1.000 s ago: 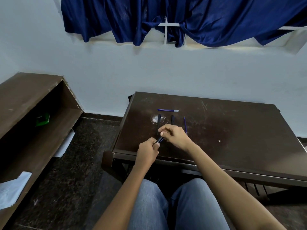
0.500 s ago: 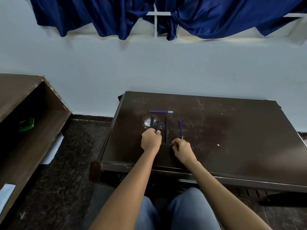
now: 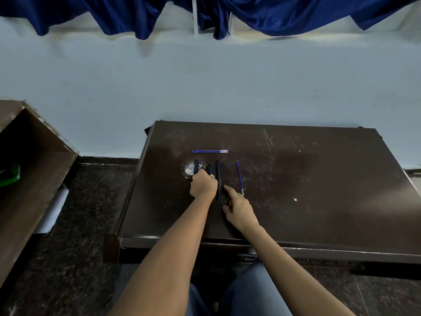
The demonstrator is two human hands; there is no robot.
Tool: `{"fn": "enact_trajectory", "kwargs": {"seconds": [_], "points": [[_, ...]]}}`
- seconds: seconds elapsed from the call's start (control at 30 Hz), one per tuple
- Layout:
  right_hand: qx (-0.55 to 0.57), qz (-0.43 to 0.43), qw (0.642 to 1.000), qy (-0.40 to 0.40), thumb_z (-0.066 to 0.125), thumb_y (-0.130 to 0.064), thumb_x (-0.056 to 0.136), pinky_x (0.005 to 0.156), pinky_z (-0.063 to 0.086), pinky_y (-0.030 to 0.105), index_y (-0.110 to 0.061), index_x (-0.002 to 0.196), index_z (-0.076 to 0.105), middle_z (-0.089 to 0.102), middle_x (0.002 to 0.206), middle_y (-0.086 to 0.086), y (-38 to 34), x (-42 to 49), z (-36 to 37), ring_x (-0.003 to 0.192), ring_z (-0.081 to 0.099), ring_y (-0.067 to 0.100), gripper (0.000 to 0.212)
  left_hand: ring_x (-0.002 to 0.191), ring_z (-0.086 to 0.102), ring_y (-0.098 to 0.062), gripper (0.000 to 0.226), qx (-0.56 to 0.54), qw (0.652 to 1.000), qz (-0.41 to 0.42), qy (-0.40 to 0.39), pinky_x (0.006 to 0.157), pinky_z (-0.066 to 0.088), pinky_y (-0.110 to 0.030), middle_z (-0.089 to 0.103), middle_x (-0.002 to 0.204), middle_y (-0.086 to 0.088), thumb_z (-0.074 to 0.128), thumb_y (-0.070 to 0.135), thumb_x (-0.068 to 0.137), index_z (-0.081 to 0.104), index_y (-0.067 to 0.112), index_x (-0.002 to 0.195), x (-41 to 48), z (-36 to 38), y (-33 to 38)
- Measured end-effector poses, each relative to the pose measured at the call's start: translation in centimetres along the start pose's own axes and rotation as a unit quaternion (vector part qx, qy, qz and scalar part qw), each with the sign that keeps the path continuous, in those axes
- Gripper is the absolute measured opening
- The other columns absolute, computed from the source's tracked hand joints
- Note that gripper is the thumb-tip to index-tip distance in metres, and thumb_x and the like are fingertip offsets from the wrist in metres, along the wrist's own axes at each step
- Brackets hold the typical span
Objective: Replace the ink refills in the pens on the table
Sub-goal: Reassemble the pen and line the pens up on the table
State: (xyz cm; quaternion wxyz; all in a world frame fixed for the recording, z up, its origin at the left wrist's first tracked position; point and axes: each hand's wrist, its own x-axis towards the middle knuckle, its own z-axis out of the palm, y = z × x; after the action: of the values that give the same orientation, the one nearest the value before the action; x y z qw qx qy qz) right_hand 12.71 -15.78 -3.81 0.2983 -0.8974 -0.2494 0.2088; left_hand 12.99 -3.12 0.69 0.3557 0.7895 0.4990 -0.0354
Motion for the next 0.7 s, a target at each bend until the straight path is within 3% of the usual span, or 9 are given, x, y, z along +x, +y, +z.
{"fn": "enact_trajectory", "kwargs": {"seconds": [0.2, 0.7], "points": [[-0.068, -0.02, 0.995, -0.072, 0.051, -0.007, 0.092, 0.084, 0.05, 0.038, -0.036, 0.152, 0.009, 0.046, 0.117, 0.011, -0.7, 0.8, -0.4, 0.101, 0.058, 0.03, 0.078, 0.111, 0.06, -0.032, 0.028, 0.0, 1.0, 0.012, 0.007, 0.081, 0.048, -0.04, 0.063, 0.12, -0.012, 0.052, 0.027, 0.096, 0.056, 0.01, 0.118, 1.1, 1.0, 0.5], [-0.06, -0.043, 0.994, -0.076, 0.048, -0.004, 0.093, 0.085, 0.049, 0.034, -0.031, 0.152, 0.016, 0.042, 0.118, 0.01, -0.4, 0.9, -0.1, 0.101, 0.056, 0.027, 0.072, 0.104, 0.063, -0.029, 0.026, 0.013, 0.999, 0.028, 0.013, 0.071, 0.044, -0.037, 0.065, 0.113, -0.01, 0.054, 0.029, 0.095, 0.056, 0.011, 0.114, 1.8, 1.4, 0.3]]}}
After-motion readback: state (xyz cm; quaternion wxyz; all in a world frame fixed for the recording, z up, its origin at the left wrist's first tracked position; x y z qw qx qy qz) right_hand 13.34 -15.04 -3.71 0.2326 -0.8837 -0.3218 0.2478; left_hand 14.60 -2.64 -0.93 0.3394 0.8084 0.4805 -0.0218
